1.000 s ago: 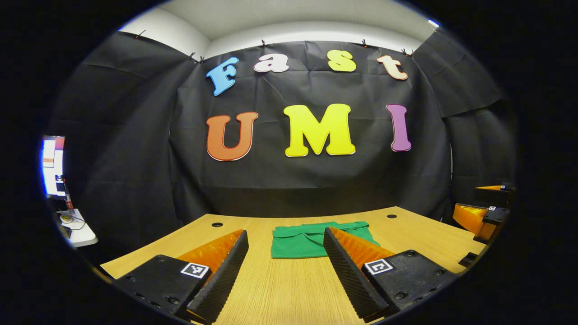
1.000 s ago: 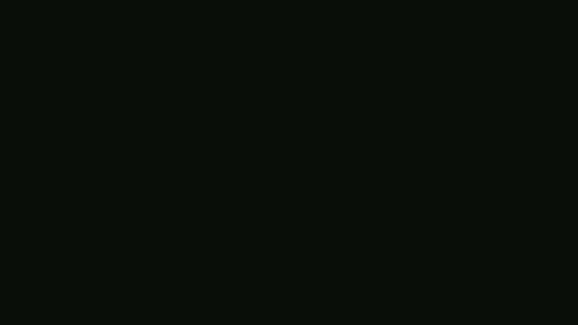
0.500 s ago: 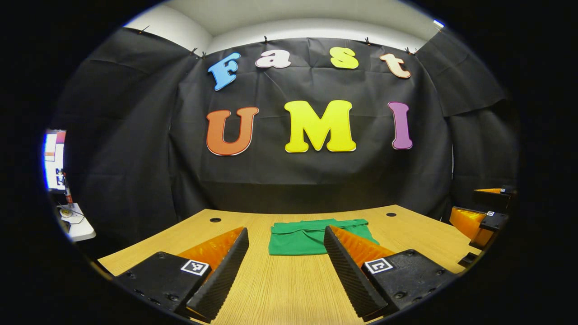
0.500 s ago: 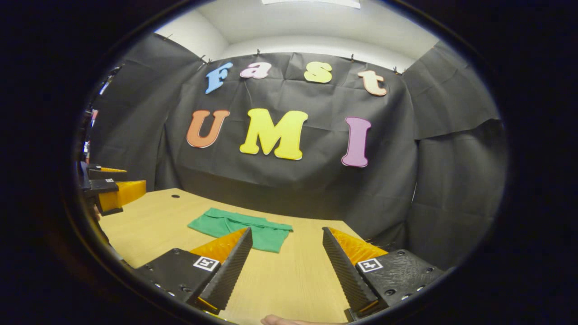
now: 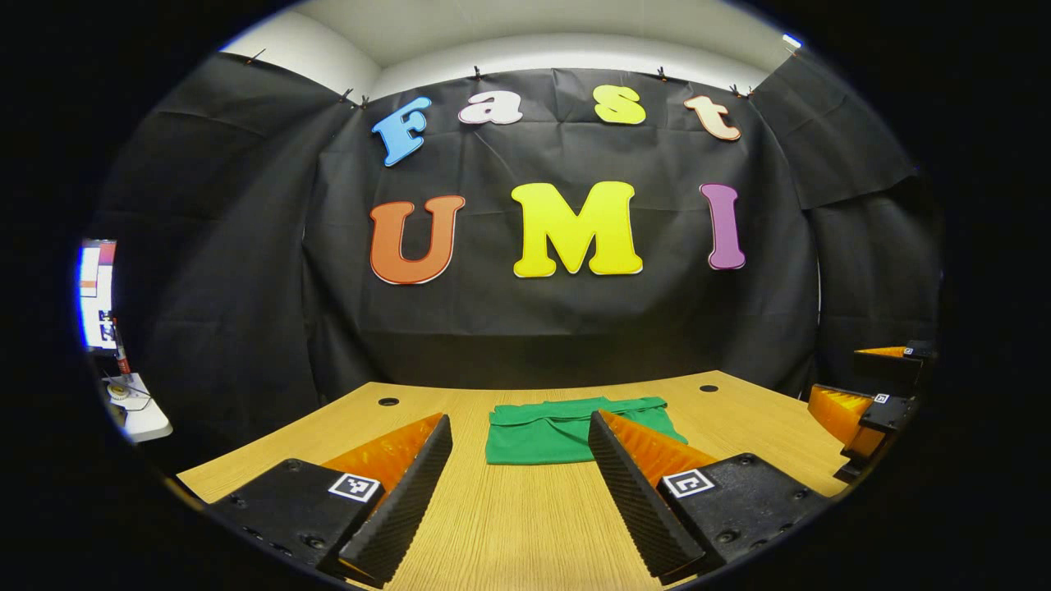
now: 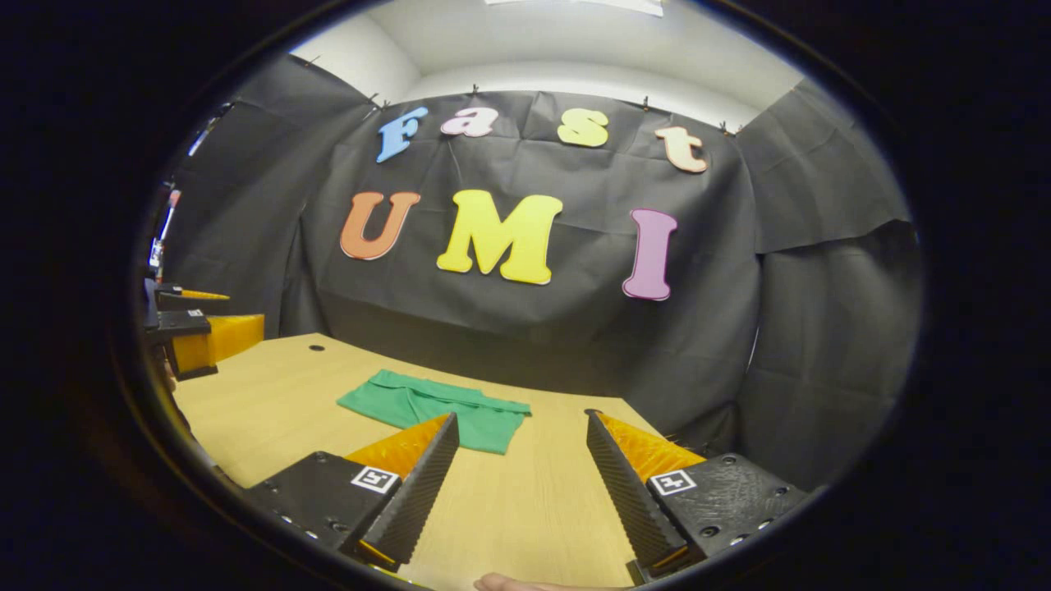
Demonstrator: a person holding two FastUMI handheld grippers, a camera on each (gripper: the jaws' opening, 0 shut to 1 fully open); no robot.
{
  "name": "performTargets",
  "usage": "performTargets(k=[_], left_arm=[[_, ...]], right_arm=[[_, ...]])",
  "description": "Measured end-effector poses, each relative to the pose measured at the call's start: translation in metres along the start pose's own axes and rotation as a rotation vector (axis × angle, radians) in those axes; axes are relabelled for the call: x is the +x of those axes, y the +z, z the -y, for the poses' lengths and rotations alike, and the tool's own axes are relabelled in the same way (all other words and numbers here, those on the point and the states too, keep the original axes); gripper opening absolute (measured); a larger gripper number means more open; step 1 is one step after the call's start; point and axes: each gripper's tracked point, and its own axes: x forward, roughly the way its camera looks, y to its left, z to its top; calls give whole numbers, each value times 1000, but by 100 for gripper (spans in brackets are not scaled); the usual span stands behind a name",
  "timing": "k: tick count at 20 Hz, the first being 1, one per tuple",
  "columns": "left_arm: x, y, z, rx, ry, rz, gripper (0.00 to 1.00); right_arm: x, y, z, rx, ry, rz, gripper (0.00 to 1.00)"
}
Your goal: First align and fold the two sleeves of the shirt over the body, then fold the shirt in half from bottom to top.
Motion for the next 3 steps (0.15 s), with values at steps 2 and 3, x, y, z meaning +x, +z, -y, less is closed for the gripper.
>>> performTargets(k=[2, 3], left_arm=[[1, -1, 0, -1, -4, -1, 100], [1, -2, -1, -2, -1, -4, 100]], right_arm=[[0, 1, -3, -1, 6, 3, 93], [0, 2, -3, -2, 8, 6, 95]])
